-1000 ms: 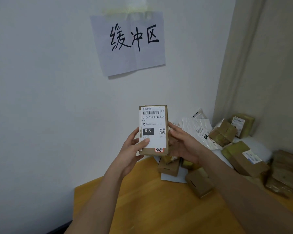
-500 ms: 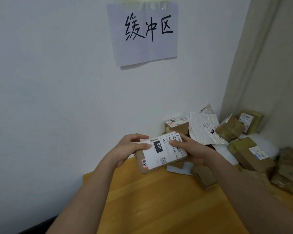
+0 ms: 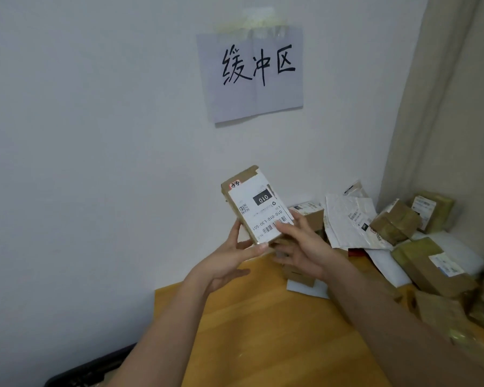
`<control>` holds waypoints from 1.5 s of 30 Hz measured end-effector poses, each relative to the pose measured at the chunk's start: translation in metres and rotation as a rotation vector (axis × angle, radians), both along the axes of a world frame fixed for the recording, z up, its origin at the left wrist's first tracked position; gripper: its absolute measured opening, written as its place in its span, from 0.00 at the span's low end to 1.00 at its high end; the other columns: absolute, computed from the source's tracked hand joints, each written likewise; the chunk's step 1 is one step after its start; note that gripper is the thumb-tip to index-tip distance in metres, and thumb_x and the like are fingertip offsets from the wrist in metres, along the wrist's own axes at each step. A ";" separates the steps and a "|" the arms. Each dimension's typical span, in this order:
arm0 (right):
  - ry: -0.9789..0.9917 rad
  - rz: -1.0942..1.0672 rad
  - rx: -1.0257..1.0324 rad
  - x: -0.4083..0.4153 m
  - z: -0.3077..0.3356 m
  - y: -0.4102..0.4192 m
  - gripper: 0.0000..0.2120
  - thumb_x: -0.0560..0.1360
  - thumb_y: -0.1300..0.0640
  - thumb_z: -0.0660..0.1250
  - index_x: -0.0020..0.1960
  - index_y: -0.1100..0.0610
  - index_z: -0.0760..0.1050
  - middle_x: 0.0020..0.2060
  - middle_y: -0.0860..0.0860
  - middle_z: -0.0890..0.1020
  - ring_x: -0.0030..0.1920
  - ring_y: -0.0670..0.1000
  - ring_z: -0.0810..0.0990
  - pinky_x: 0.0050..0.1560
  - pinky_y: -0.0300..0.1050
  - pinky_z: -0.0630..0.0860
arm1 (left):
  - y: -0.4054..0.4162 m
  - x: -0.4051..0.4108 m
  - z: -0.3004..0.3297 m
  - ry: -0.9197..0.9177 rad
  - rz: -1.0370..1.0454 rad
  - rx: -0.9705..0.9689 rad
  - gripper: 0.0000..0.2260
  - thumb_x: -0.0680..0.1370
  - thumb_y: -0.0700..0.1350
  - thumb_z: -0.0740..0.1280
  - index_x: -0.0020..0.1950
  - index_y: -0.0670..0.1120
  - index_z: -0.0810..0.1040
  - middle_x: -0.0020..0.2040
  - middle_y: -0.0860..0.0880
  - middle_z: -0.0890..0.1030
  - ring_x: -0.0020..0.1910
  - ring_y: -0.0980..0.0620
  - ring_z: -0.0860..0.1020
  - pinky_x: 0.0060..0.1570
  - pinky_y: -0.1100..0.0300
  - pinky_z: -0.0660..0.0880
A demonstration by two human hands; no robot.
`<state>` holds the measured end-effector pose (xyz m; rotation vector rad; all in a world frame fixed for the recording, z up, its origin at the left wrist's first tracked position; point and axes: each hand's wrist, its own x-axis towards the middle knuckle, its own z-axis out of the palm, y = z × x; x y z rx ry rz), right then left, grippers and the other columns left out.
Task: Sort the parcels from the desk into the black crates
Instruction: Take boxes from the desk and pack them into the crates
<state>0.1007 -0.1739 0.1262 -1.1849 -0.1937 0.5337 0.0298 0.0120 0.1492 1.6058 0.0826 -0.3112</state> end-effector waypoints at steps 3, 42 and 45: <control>-0.046 0.015 -0.027 -0.007 0.005 -0.017 0.37 0.67 0.55 0.77 0.69 0.41 0.63 0.60 0.53 0.83 0.62 0.58 0.80 0.63 0.63 0.74 | -0.011 -0.004 0.005 -0.054 0.034 -0.016 0.47 0.70 0.48 0.77 0.76 0.69 0.48 0.69 0.52 0.74 0.65 0.55 0.73 0.70 0.41 0.66; -0.464 0.021 -0.399 -0.234 0.042 0.067 0.27 0.75 0.43 0.71 0.71 0.40 0.68 0.68 0.50 0.70 0.67 0.52 0.70 0.65 0.50 0.71 | 0.080 -0.304 -0.018 -0.030 0.334 0.143 0.33 0.65 0.60 0.77 0.67 0.52 0.76 0.56 0.44 0.84 0.53 0.47 0.83 0.54 0.50 0.80; -0.359 0.224 -0.382 -0.284 0.036 0.123 0.38 0.67 0.34 0.72 0.73 0.37 0.64 0.69 0.51 0.70 0.68 0.50 0.70 0.67 0.52 0.69 | 0.138 -0.356 -0.012 -0.101 0.490 0.005 0.31 0.69 0.58 0.73 0.68 0.47 0.73 0.56 0.45 0.84 0.54 0.45 0.83 0.48 0.52 0.81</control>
